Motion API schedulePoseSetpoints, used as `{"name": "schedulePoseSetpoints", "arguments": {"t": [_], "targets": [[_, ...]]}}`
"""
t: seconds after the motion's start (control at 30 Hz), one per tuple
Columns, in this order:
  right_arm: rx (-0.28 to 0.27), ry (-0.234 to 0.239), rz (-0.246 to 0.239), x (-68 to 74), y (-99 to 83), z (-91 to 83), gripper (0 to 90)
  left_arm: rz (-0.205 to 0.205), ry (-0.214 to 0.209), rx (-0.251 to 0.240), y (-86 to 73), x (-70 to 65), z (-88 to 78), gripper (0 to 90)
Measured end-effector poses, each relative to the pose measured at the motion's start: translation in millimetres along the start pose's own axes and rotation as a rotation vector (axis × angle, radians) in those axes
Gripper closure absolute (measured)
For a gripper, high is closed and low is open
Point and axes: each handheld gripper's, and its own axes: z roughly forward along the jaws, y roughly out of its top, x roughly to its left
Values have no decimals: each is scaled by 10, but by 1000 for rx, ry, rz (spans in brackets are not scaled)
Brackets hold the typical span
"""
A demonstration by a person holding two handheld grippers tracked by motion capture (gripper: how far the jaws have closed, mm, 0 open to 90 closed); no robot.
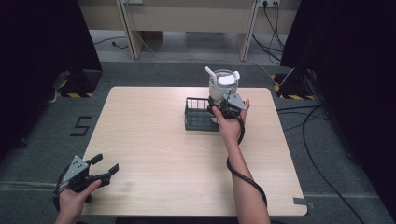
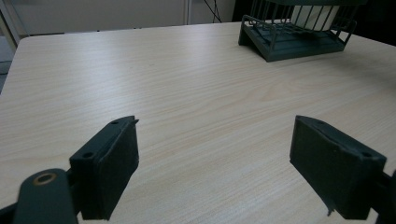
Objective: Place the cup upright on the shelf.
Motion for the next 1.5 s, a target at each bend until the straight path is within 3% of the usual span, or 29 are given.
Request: {"name": "schedulePoseSetpoints", "arguments": {"t": [1.5], "targets": [[-7, -9, 2, 15, -36, -210, 91, -2, -3, -2, 2, -16, 7, 148]]}}
